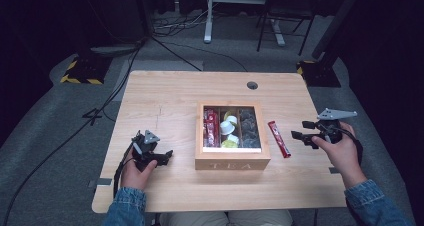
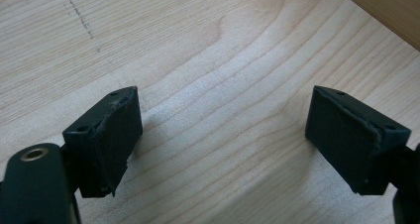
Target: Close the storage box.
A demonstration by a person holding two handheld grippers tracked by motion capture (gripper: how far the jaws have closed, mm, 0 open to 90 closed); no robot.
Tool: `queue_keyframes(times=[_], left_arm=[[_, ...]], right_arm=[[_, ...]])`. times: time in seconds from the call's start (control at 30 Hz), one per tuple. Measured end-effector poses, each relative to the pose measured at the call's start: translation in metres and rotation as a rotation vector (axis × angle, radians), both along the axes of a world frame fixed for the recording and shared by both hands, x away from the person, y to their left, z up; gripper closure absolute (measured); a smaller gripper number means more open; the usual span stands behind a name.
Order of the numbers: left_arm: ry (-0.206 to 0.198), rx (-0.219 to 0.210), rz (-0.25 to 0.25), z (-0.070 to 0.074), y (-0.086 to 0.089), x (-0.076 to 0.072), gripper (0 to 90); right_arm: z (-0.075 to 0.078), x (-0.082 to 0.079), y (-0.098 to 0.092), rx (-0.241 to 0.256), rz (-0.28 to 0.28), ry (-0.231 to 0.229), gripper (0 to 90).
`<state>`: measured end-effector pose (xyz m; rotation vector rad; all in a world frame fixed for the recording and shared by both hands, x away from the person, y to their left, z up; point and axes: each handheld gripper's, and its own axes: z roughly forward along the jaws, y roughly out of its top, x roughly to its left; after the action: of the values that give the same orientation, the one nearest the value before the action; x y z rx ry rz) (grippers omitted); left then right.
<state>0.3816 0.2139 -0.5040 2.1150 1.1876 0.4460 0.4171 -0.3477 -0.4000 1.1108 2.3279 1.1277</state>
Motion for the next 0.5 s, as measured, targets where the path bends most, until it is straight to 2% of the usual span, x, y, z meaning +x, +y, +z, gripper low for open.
queue_keyframes(times=[0.2,0.5], left_arm=[[0.0,-0.003,0.003,0.0,0.001,0.001,14.9],[0.0,-0.005,0.008,0.0,0.002,0.002,14.9]], right_arm=[[-0.013,0.008,-0.024,0.003,-0.063,0.025,31.0],[-0.034,0.021,-0.05,-0.009,-0.112,0.048,30.6]])
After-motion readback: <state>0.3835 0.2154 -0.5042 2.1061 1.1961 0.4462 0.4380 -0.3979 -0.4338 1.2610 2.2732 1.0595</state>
